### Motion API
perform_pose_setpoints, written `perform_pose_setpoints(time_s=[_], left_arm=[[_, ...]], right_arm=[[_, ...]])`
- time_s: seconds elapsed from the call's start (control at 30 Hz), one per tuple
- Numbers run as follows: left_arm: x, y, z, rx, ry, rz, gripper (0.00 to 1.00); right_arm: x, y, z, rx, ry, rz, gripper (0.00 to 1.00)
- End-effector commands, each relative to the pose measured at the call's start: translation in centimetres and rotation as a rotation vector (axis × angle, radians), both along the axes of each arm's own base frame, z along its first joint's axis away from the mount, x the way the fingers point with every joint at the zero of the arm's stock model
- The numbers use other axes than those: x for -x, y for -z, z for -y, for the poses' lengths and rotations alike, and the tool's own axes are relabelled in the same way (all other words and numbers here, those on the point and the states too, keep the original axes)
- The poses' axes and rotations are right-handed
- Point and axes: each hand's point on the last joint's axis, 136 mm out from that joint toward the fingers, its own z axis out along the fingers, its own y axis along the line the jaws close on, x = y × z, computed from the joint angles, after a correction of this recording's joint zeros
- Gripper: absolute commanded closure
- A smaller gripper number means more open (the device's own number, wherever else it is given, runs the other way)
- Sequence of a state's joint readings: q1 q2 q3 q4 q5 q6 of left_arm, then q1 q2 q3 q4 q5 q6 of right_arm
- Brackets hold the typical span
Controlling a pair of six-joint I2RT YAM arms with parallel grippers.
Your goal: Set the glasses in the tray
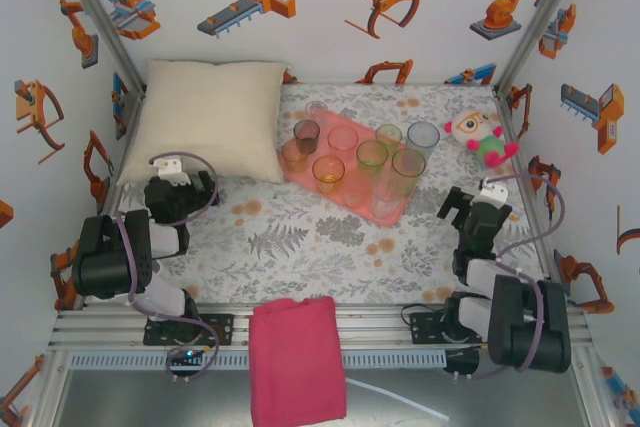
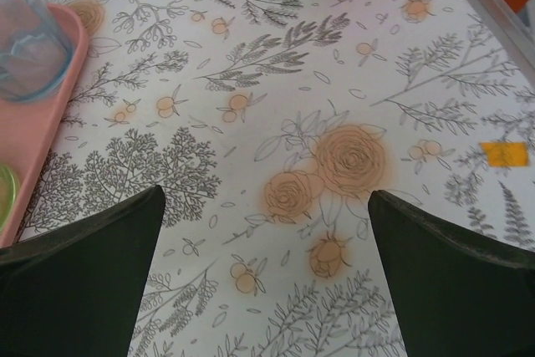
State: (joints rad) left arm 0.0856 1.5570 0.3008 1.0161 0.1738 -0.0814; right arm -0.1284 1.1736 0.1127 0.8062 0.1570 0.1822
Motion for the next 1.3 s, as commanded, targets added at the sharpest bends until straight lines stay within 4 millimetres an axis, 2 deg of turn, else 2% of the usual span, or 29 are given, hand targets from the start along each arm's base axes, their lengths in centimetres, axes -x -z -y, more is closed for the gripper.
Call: perform_pose_setpoints(time_s=[0.0,0.13,0.2,0.27,0.37,0.47,0.87,1.27], left_arm=[[-0.6,-1.0,0.0,0.003,-0.006,0.018,0.03],[-0.8,-0.8,0.0,-0.003,-0.006,0.004,0.03],[-0.9,-0.8,0.2,-0.007,-0.004,-0.002,0.03],[-1.1,-0.7,0.2,-0.013,-0.005,-0.013,0.03],[-1.2,-0.6,0.3,-0.022,-0.008,-0.022,0.03],[-1.3,-0.5,0.4,-0.031,-0.010,-0.032,0.03],[-1.7,-0.3,0.7,-0.080,-0.025,-0.057,0.03],[-1.7,-0.3,0.7,-0.084,-0.027,-0.058,0.03]], right_arm=[[-2.6,-3.5,-0.7,0.025,-0.051,0.131,0.01],[-4.4,-2.2,-1.7,0.026,-0.100,0.113,0.01],[-5.2,-0.8,-2.9,0.066,-0.140,0.093,0.01],[-5.6,-1.1,-4.0,0.125,-0.160,0.106,0.01],[-6.7,-0.5,-5.2,0.144,-0.215,0.041,0.01],[-7.5,-0.1,-4.7,0.137,-0.182,-0.019,0.01],[-7.1,-0.2,-3.0,0.133,-0.083,-0.015,0.01],[-7.3,-0.1,-2.8,0.131,-0.070,-0.027,0.01]])
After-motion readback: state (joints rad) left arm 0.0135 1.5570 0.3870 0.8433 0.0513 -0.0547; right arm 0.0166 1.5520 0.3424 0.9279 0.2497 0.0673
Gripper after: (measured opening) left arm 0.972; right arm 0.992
